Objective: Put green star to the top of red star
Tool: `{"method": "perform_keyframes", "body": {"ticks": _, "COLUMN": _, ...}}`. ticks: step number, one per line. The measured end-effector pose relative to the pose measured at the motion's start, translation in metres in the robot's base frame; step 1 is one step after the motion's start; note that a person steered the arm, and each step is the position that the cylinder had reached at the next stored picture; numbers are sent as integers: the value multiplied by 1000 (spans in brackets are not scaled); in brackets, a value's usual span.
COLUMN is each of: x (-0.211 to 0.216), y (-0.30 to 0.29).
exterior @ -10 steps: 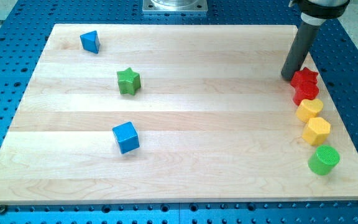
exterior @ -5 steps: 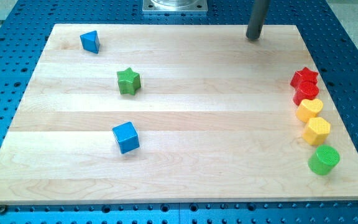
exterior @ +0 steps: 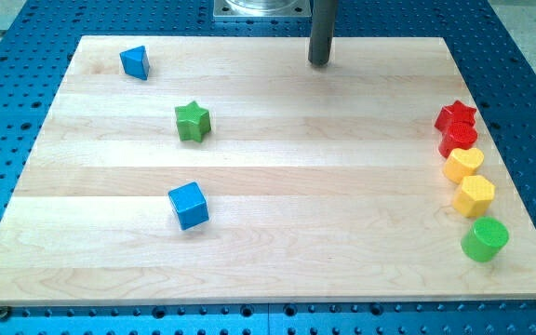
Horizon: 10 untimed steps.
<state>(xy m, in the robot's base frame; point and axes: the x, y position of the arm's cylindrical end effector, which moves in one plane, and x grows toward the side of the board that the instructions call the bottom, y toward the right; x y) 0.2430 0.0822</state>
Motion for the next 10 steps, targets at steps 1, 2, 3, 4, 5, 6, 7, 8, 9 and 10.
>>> {"method": "perform_keyframes", "body": {"ticks": 1, "x": 21, "y": -37}}
{"method": "perform_keyframes", "body": {"ticks": 2, "x": 73, "y": -138}}
{"method": "perform_keyframes", "body": {"ticks": 3, "x": 69, "y": -199}}
{"method": "perform_keyframes", "body": {"ticks": 4, "x": 113, "y": -232}}
{"method": "perform_keyframes", "body": {"ticks": 5, "x": 138, "y": -189}}
{"method": "perform_keyframes", "body": {"ticks": 6, "x": 122, "y": -110}}
{"method": "perform_keyframes", "body": {"ticks": 7, "x": 119, "y": -106}}
{"method": "perform_keyframes", "body": {"ticks": 8, "x": 152, "y": -197}}
{"method": "perform_keyframes", "body": {"ticks": 9, "x": 198, "y": -163}}
{"method": "perform_keyframes", "body": {"ticks": 10, "x": 176, "y": -84}}
